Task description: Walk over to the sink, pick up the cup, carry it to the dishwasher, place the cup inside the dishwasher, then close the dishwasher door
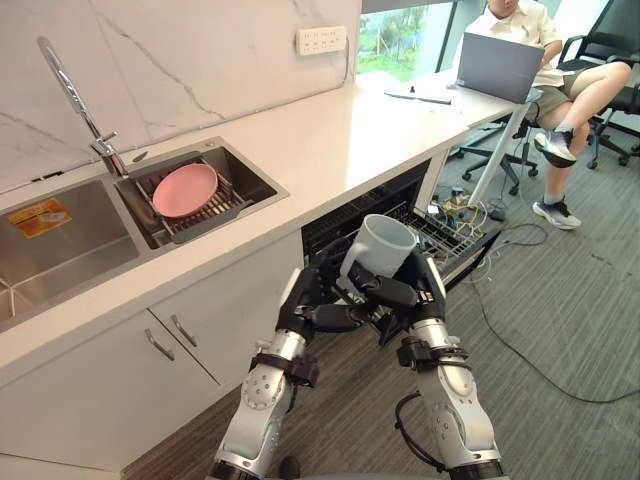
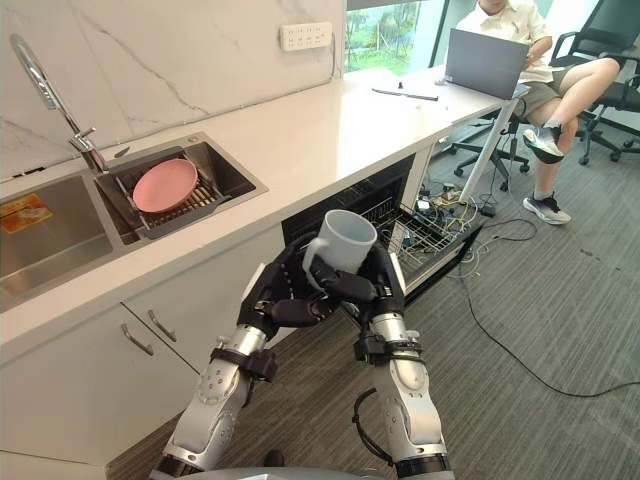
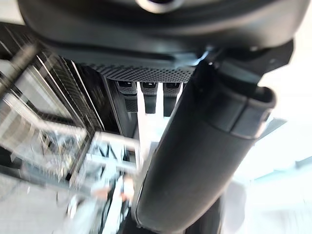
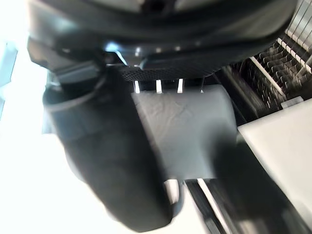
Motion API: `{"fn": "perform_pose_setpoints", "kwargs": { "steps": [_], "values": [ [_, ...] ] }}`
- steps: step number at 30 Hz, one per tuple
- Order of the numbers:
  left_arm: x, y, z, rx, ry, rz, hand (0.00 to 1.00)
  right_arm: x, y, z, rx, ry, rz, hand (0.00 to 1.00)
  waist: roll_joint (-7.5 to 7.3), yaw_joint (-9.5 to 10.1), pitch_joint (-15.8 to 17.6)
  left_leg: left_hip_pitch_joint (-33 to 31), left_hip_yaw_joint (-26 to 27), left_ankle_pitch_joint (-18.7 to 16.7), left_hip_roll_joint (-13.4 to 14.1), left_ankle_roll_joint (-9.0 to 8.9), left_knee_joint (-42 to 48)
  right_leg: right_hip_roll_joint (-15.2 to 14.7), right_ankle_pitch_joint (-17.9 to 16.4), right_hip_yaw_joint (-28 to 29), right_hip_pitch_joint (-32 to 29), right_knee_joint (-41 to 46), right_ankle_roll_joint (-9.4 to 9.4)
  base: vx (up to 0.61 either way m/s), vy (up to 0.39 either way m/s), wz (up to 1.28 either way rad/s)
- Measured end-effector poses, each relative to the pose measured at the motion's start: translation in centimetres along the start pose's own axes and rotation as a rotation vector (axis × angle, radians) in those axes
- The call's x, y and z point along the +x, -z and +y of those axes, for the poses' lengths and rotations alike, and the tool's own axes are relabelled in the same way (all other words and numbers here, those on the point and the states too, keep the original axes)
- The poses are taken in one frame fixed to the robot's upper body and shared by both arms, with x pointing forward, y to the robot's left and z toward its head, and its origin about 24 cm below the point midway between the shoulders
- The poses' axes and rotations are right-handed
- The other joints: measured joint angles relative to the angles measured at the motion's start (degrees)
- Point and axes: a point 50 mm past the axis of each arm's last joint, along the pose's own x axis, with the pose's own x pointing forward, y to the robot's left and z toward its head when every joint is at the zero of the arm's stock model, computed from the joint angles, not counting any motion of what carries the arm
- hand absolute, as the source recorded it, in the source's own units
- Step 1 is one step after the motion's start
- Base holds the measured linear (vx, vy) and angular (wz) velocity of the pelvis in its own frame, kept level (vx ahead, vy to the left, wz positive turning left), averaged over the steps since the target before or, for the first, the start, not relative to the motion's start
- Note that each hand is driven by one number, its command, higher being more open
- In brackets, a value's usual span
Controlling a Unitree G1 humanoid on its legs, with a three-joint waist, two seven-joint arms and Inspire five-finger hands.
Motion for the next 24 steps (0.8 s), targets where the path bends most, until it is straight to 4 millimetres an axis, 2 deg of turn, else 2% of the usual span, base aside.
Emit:
{"fn": "perform_pose_setpoints", "kwargs": {
  "steps": [2,5,13,17,24],
  "values": [
    [-2.0,1.6,4.3,0.015,-0.19,0.087,0.9,-0.1,-2.0,-4.1,-0.049,0.207,-0.096,0.3,-0.03,-0.06,0.04,-0.07,-0.13,0.07,-0.13,0.25,0.01,-0.14,0.01,-0.15,0.15,-0.22,-0.01,0.05,-0.006,0.04],
    [-4.1,2.5,6.6,0.042,-0.281,0.15,0.9,-0.6,-3.2,-6.4,-0.098,0.295,-0.14,0.3,-0.05,-0.35,0.06,-0.07,-0.21,-0.06,-0.17,0.42,0.01,-0.2,0.01,-0.13,0.27,-0.51,-0.01,0.03,-0.005,-0.01],
    [-4.1,3.4,4.2,-0.012,-0.188,0.172,0.9,-0.9,-2.5,-5.6,-0.101,0.234,-0.106,0.3,-0.05,-0.02,0.06,-0.06,-0.36,-0.49,-0.19,-0.13,-0.14,-0.24,-0.31,-0.46,0.2,-0.36,0.22,-0.02,-0.005,0.02],
    [-5.0,4.1,4.8,-0.005,-0.204,0.211,0.9,-1.7,-1.6,-6.3,-0.112,0.255,-0.064,0.3,-0.07,0.1,0.08,-0.1,-0.39,-0.45,-0.17,-0.19,-0.17,-0.27,-0.51,-0.57,0.19,-0.38,0.3,0.0,0.0,0.0],
    [-7.4,8.1,6.2,-0.001,-0.268,0.41,0.9,-2.6,1.3,-7.7,-0.145,0.309,0.074,0.3,-0.22,0.25,0.21,-0.3,-0.14,-0.5,0.08,-0.12,0.01,-0.15,-0.18,-0.56,0.18,-0.47,-0.21,0.0,0.0,0.0]
  ]
}}
